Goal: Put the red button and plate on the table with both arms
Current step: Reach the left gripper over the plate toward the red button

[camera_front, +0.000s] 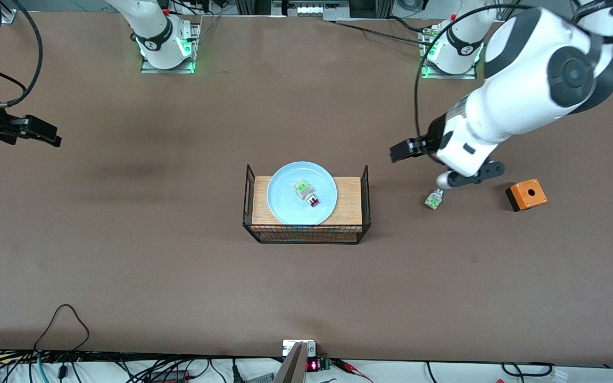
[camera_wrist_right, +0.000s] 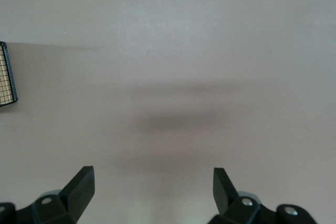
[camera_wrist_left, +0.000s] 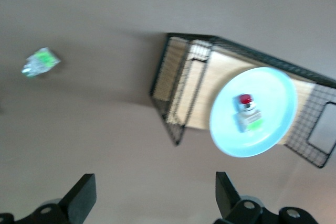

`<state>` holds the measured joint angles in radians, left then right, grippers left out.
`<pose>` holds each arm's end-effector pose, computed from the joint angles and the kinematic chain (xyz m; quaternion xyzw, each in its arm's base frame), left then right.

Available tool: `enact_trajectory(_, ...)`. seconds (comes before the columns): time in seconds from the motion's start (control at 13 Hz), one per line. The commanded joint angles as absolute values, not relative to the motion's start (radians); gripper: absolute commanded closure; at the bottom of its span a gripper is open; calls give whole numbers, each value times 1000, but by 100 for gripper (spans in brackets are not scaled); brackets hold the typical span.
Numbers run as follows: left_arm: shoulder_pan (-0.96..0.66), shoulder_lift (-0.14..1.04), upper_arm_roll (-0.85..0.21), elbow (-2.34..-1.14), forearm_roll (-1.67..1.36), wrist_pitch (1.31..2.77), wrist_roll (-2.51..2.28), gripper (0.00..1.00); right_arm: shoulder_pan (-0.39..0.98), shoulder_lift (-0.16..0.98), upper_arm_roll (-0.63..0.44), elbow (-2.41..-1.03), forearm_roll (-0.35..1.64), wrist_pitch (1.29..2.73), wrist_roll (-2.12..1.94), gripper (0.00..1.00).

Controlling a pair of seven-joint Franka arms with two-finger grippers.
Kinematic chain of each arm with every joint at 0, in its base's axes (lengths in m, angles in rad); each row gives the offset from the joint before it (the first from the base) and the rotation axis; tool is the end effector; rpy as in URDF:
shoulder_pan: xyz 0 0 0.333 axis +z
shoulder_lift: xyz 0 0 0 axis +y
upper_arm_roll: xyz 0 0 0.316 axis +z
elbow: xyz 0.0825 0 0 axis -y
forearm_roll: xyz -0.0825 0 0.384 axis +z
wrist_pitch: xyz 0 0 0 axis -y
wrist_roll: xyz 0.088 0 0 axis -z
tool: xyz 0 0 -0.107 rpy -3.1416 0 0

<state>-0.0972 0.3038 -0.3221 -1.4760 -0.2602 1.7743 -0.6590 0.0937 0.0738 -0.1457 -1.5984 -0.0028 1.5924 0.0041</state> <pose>0.5966 -0.2615 0.5172 0.9732 0.1501 -0.0854 0.1517 0.5743 -0.0274 0.5720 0.9988 -0.0280 -0.0396 0.0058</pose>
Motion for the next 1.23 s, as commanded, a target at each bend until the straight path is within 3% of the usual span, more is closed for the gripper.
enact_trajectory(0.0, -152, 414, -324, -1387, -282, 1850, -582, 0, 84, 87, -140, -1586, 0, 1589, 15, 0)
enact_trajectory(0.31, -184, 489, -324, -1399, -293, 2057, -408, 0, 92, 101, -137, -1586, 2, 1591, 15, 0)
enact_trajectory(0.92, -323, 561, -313, -1391, -276, 2206, -982, 0, 97, 114, -133, -1586, 2, 1612, 15, 0)
enact_trajectory(1.15, -391, 600, -314, -1387, -110, 2266, -1277, 0, 97, 115, -133, -1586, 2, 1631, 15, 0)
